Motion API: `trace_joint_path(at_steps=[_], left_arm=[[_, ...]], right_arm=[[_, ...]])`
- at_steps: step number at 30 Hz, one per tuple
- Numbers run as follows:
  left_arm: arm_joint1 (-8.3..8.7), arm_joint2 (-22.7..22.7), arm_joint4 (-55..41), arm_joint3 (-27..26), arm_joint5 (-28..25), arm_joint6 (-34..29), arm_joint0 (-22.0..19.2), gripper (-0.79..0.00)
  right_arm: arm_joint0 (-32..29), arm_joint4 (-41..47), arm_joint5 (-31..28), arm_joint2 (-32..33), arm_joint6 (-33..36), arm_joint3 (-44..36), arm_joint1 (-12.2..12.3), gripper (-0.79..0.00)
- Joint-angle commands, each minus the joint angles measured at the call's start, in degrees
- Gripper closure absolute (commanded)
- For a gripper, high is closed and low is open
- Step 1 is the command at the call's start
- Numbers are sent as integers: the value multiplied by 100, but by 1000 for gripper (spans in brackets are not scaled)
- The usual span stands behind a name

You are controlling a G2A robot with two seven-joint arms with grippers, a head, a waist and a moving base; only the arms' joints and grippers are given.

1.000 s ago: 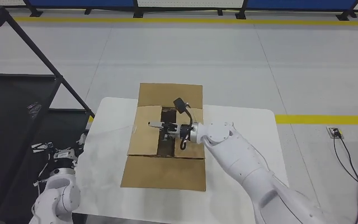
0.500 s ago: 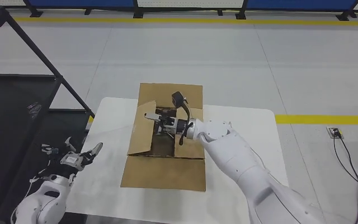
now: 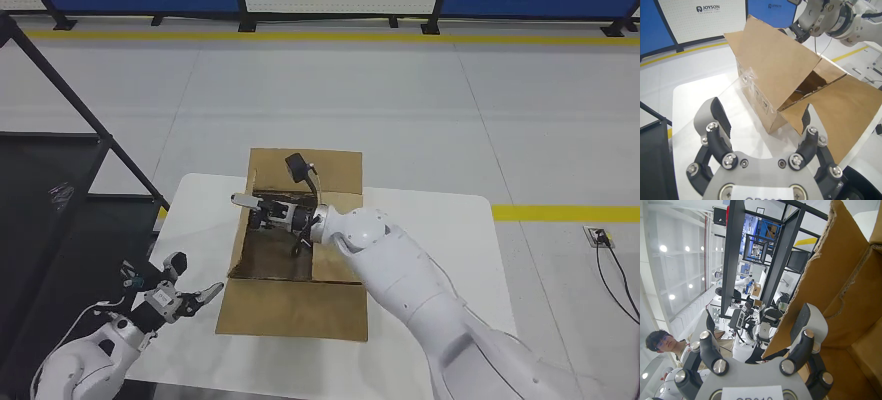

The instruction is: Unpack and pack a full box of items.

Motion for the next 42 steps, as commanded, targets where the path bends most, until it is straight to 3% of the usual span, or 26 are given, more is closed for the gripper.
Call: trace_joint_path(at_steps=[1, 10, 16, 29, 42], left_arm=[[-4, 139, -71, 36, 88, -116, -88, -785], [-69, 591, -462, -34, 1109, -284, -227, -785], [-89, 625, -946, -79, 1578, -421, -270, -785], [-67, 484, -1098, 32, 1983, -278, -317, -785], [-29, 108, -1236, 397, 2415, -154, -352, -785]], right_arm=[[2, -29, -52, -4, -57, 17, -47, -785], [1, -103, -457, 18, -164, 104, -251, -785], [16, -161, -570, 36, -59, 205, -355, -785], [70, -226, -717, 209, 182, 478, -410, -785], [80, -217, -1055, 536, 639, 570, -194, -785]])
